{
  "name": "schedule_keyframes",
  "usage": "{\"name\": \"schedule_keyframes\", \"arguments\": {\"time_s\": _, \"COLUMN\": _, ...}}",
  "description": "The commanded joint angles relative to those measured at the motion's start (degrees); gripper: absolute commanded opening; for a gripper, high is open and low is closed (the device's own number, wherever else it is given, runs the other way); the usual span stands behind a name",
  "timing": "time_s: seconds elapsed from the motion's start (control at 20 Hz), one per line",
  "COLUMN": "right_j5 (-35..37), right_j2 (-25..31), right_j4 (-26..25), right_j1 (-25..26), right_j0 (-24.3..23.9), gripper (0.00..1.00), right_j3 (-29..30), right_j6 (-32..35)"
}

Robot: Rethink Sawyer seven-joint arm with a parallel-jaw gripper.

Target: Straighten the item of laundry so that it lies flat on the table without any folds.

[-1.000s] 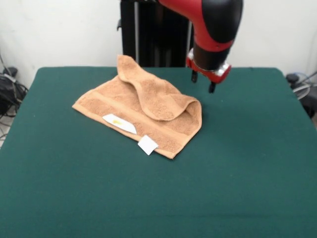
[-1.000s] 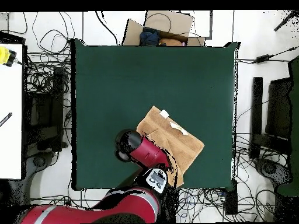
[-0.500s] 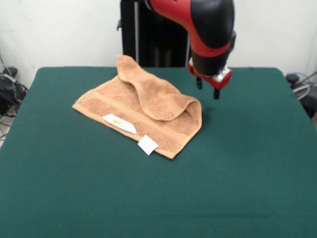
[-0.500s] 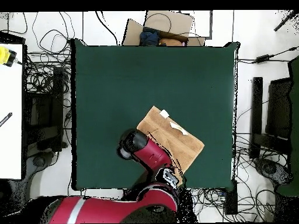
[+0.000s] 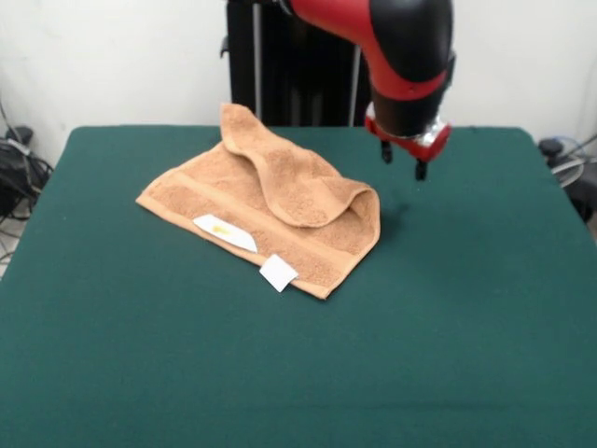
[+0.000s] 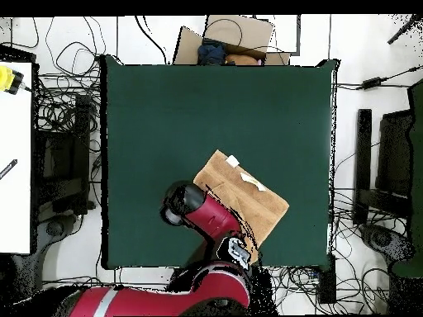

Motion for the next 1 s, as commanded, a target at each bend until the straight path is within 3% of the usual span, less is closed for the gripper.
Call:
{"name": "schedule_keyframes", "arguments": {"time_s": 0.05, "right_j5": 13.16, "right_j2": -2.37, "right_j4": -4.84, "right_j1": -3.36, "right_j0": 3.40, "gripper": 1.00, "right_j3": -5.64, "right_j6": 15.20}}
{"name": "schedule_keyframes", "arguments": {"time_s": 0.65, "right_j5": 27.44, "right_j2": -8.91, "right_j4": -10.95, "right_j1": -6.53, "right_j0": 6.43, "gripper": 1.00, "right_j3": -12.87, "right_j6": 18.14}}
{"name": "schedule_keyframes", "arguments": {"time_s": 1.0, "right_j5": 21.40, "right_j2": -8.72, "right_j4": -10.92, "right_j1": -6.60, "right_j0": 5.58, "gripper": 1.00, "right_j3": -11.36, "right_j6": 13.49}}
